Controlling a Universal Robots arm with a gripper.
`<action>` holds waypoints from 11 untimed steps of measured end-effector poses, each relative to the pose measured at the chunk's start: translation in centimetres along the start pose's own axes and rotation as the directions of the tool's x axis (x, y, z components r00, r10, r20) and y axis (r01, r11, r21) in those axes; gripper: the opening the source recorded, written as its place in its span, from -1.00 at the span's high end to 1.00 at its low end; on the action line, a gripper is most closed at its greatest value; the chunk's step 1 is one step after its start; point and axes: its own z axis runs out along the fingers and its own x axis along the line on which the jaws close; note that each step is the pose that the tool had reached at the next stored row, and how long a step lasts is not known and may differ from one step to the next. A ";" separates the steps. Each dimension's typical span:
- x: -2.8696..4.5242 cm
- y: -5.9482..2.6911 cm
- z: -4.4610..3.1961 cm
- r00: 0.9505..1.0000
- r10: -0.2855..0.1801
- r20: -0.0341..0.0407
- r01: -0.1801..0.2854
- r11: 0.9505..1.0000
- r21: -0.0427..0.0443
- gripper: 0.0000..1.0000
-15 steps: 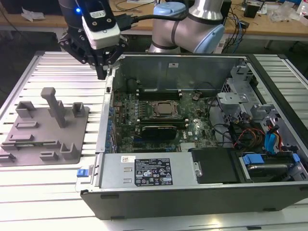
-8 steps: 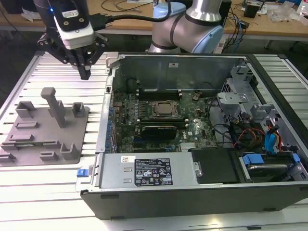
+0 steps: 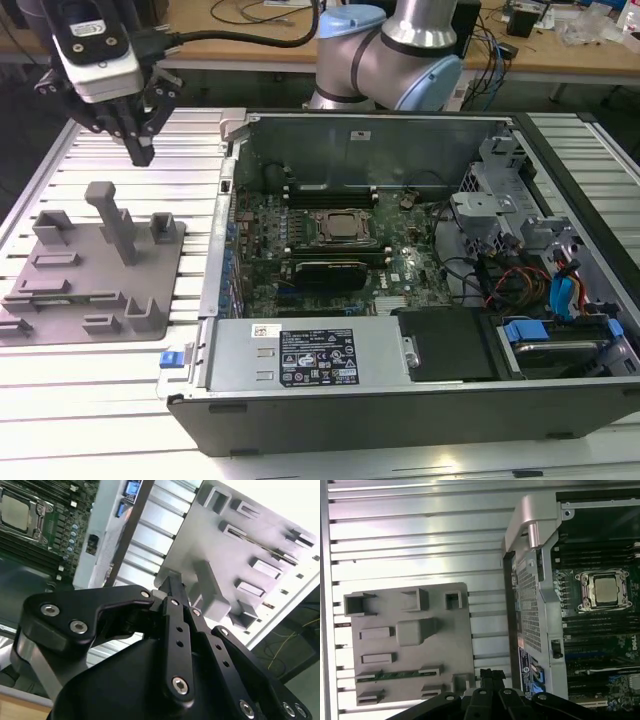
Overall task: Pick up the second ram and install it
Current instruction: 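Reach for the second ram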
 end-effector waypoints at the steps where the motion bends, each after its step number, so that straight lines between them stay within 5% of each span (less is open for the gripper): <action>1: 0.65 -0.05 0.02 1.000 0.000 0.000 0.000 1.000 0.000 0.84; 8: 5.56 -0.45 0.62 1.000 0.000 0.001 0.000 1.000 0.000 0.84; 11: 6.44 -0.53 0.93 1.000 0.000 0.001 0.000 1.000 0.000 0.84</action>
